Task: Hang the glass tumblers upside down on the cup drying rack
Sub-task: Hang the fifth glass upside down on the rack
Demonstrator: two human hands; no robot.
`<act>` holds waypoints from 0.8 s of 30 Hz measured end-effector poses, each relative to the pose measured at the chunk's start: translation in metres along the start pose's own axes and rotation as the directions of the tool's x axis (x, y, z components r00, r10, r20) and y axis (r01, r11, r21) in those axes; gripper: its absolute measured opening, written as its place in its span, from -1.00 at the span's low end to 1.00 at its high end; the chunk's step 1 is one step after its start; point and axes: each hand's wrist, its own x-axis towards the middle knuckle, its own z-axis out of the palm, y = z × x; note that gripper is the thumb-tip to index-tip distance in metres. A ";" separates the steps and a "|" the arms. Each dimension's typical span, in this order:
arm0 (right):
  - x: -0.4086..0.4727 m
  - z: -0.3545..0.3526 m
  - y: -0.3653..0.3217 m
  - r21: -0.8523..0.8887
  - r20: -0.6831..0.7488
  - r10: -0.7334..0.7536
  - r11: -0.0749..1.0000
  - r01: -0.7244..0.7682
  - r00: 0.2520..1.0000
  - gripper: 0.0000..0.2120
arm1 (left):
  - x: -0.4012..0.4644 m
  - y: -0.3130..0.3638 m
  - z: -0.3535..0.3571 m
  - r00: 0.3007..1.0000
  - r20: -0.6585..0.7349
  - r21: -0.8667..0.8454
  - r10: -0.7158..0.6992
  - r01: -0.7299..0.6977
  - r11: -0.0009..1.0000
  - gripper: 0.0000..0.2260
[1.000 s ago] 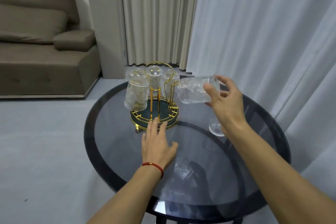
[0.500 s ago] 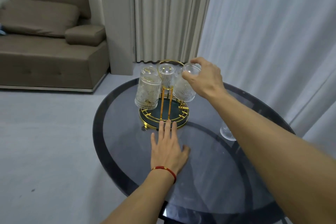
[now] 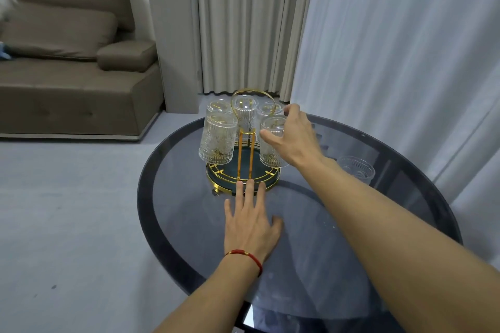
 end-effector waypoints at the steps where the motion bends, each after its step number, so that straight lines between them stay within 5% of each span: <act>1: -0.003 -0.002 0.002 0.012 0.044 -0.013 1.000 0.012 0.999 -0.25 | 0.000 0.000 0.000 1.000 0.005 0.006 0.002 -0.002 1.000 -0.31; 6: -0.036 -0.015 0.024 0.115 0.118 -0.027 0.993 0.013 0.993 -0.14 | -0.002 0.002 -0.003 0.999 0.043 0.030 0.001 -0.002 1.000 -0.33; 11: -0.091 -0.027 0.068 0.119 -0.286 -0.064 0.988 0.102 0.956 -0.44 | -0.006 0.014 -0.012 0.998 0.033 0.000 0.049 -0.049 0.999 -0.35; 14: -0.116 -0.025 0.098 0.115 -0.472 0.060 0.993 -0.006 0.880 -0.41 | -0.011 0.028 -0.016 0.993 0.015 -0.054 0.115 -0.114 0.992 -0.36; 18: -0.116 -0.022 0.122 0.342 -0.283 0.451 0.872 -0.351 0.846 -0.10 | -0.015 0.047 -0.021 0.990 -0.029 -0.203 0.141 -0.144 0.968 -0.40; 21: -0.105 -0.016 0.135 0.390 -0.072 0.532 0.794 -0.467 0.844 0.08 | -0.018 0.054 -0.022 0.986 -0.057 -0.241 0.153 -0.163 0.957 -0.42; 24: -0.095 -0.014 0.148 0.352 -0.021 0.559 0.780 -0.517 0.829 0.04 | -0.021 0.058 -0.022 0.985 -0.066 -0.269 0.162 -0.174 0.947 -0.42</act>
